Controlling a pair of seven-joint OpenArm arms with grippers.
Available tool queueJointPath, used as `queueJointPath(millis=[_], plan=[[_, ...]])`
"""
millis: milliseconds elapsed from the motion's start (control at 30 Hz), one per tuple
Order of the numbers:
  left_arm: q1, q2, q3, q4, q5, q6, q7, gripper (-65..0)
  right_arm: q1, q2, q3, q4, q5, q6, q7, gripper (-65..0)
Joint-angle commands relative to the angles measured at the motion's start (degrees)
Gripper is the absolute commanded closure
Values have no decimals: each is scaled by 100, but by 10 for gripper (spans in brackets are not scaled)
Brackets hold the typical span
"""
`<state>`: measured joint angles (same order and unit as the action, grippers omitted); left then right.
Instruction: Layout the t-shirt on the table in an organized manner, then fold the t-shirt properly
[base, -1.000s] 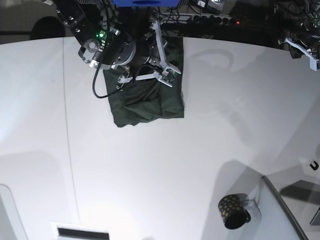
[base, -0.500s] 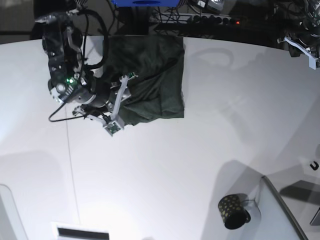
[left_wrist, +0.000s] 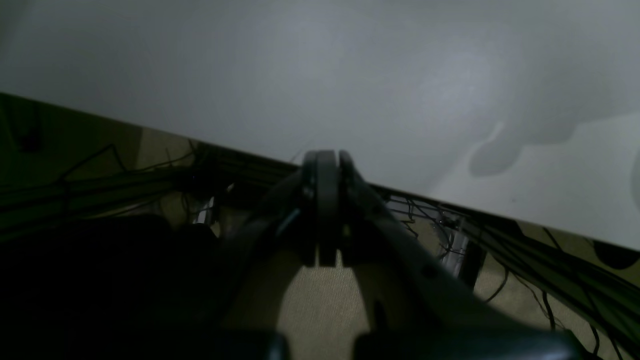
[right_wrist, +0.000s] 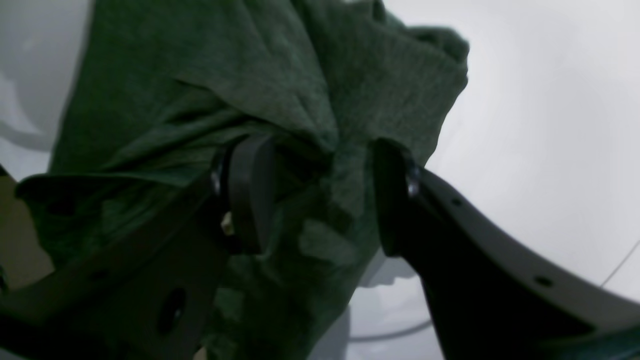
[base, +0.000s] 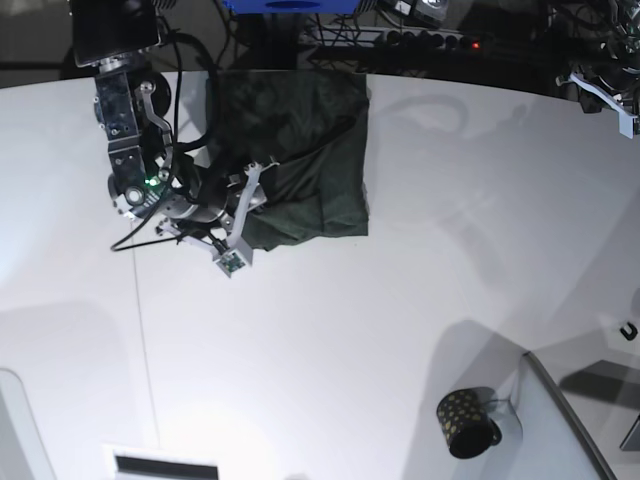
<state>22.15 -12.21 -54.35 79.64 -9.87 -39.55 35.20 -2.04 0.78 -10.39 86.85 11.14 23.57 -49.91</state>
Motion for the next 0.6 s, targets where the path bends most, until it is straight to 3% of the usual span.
queueJointPath(millis=[0, 100, 233, 567], plan=[[40, -102, -47, 85, -55, -45, -105, 0, 103, -12, -2, 23, 60, 30, 99, -293], [40, -102, -47, 85, -55, -45, -105, 0, 103, -20, -11, -4, 60, 30, 99, -260], [40, -102, -47, 85, -55, -45, -105, 0, 103, -47, -64, 5, 60, 30, 55, -3], [40, -102, -55, 85, -55, -45, -105, 0, 279, -381, -996, -39, 60, -6, 55, -26]])
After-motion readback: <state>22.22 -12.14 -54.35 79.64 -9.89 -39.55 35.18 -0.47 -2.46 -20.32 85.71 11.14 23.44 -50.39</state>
